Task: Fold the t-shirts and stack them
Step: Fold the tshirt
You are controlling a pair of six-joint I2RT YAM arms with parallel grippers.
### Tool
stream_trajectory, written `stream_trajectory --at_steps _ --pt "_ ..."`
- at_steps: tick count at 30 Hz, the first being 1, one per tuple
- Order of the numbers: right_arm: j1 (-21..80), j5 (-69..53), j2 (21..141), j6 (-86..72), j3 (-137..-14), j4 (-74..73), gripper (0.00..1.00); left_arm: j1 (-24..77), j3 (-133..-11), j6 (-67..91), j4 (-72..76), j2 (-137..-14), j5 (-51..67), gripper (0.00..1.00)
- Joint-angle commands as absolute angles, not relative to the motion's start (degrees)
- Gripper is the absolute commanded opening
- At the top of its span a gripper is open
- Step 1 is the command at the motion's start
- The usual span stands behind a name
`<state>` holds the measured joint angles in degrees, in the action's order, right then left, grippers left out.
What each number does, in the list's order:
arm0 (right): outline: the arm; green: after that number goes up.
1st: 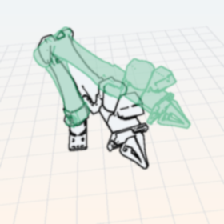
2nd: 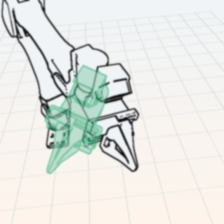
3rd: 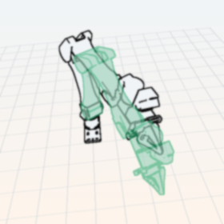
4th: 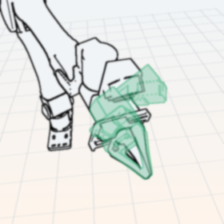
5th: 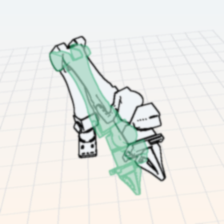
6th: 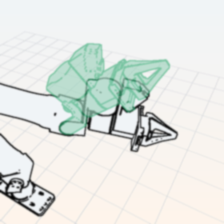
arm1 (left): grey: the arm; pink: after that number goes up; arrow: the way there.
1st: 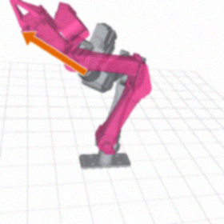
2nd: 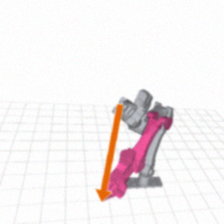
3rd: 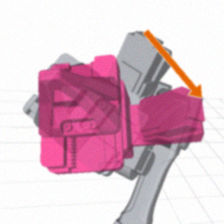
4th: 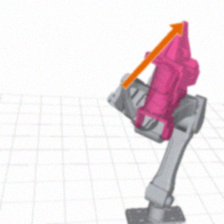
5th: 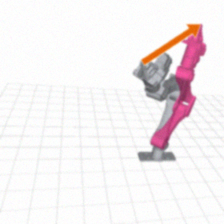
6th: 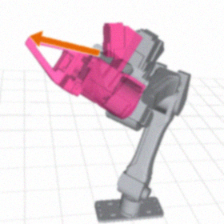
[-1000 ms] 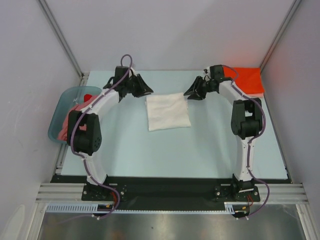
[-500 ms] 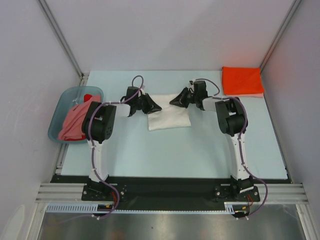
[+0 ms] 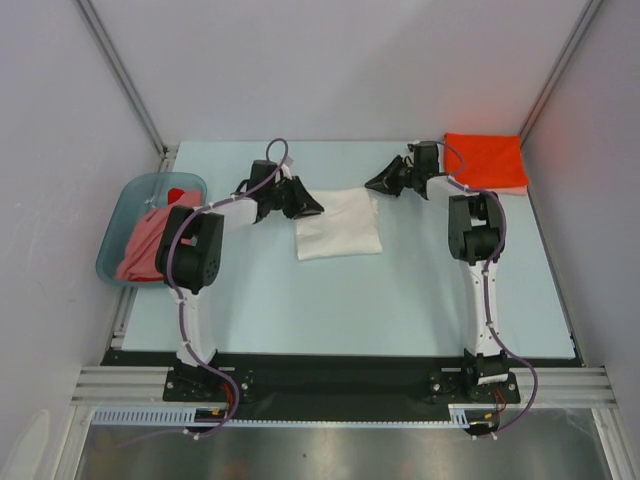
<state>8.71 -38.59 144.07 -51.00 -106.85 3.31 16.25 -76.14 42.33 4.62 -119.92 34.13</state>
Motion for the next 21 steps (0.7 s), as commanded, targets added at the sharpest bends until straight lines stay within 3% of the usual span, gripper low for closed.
stream_trajectory --at_steps 1,6,10,21 --pt "8.9 -40.0 134.1 -43.0 -111.7 -12.7 0.09 17.8 -80.3 37.4 -1.3 -111.5 38.3 0.25" --pt "11.7 -45.4 125.1 -41.2 -102.2 -15.4 0.10 19.4 -71.1 41.0 2.6 -109.2 40.7 0.25" --pt "13.9 -50.3 124.1 -42.2 -92.8 -10.2 0.09 19.5 -62.7 42.8 8.5 -108.0 39.5 0.24" --pt "12.8 -56.9 126.3 -28.8 -76.2 -12.1 0.00 19.2 -55.4 40.6 9.6 -112.8 39.0 0.21"
